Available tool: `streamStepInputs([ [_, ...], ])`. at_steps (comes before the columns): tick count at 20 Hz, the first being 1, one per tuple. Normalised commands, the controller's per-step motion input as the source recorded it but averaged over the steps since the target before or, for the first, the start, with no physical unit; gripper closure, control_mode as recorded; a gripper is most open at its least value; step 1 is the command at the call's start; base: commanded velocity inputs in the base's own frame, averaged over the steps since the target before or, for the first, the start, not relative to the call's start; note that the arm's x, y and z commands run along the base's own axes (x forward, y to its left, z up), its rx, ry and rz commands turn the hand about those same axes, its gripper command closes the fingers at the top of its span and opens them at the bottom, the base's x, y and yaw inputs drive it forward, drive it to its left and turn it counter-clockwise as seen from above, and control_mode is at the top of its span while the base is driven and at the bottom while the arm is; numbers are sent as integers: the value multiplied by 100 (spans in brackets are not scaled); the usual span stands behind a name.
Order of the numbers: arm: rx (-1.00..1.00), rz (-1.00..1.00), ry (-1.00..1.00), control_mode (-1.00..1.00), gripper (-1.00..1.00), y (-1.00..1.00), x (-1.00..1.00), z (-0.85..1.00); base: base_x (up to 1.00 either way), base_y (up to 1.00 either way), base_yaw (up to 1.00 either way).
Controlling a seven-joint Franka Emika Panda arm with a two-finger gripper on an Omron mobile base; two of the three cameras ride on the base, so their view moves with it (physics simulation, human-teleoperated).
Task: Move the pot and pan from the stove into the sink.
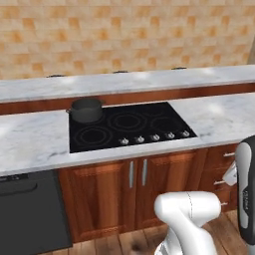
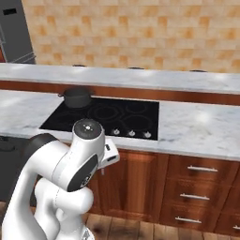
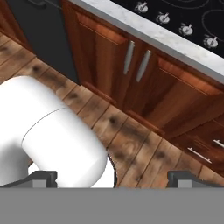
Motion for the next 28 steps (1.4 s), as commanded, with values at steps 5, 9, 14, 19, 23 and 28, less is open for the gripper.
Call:
streamStepInputs([
  [5,0,0,0,100,-100,0,0,0,-4,75,0],
  [9,0,0,0,100,-100,0,0,0,-4,52,0],
  [14,0,0,0,100,-100,0,0,0,0,1,0],
  [19,0,0,0,100,-100,0,0,0,36,27,-2],
  [23,0,0,0,100,-100,0,0,0,66,49,-5],
  [28,0,0,0,100,-100,0,0,0,71,50,-4],
])
